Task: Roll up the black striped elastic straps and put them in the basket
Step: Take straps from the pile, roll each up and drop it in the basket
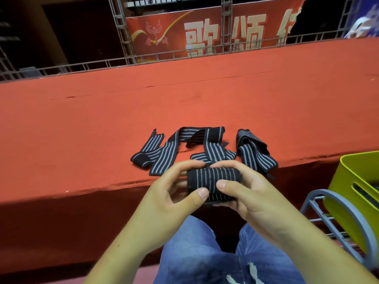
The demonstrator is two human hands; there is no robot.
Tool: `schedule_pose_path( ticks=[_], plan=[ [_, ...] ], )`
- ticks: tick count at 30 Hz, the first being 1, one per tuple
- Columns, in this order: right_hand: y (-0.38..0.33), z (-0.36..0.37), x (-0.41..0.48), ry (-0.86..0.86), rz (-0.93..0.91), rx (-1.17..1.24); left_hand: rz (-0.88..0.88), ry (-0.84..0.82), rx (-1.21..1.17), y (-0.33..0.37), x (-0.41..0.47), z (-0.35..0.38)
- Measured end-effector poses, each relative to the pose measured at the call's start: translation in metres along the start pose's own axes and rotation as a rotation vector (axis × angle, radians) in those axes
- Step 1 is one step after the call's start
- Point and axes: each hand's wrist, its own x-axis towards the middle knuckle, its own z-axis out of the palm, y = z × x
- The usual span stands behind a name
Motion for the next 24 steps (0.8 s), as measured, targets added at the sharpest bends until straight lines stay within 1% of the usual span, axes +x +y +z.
schedule_pose_path(
  ticks=[3,6,8,11,15,19,21,24],
  plan=[
    [-0.001,-0.001,-0.002,0.001,-0.042,-0.101,-0.032,0.022,-0.022,0.000,0.001,-0.001],
    [-0.005,-0.001,-0.005,0.003,-0.068,-0.205,-0.052,0.051,0.038,-0.001,0.004,-0.001],
    [-0.008,0.000,-0.006,0.005,-0.073,-0.251,-0.071,0.061,0.017,-0.002,0.004,-0.001],
    [-0.009,-0.003,-0.007,0.000,-0.065,-0.243,-0.088,0.067,-0.043,-0.001,0.005,0.000],
    [-0.010,-0.011,-0.005,-0.003,-0.051,-0.199,-0.058,0.061,-0.018,0.004,0.008,0.006],
    [-0.019,-0.023,-0.004,0.075,-0.127,-0.287,-0.038,0.021,0.037,0.009,0.018,0.014],
    [-0.027,-0.036,-0.010,0.117,-0.176,-0.290,-0.022,-0.032,0.069,0.018,0.028,0.026],
    [-0.028,-0.045,-0.009,0.134,-0.190,-0.339,-0.007,-0.032,0.141,0.020,0.038,0.032]
  ],
)
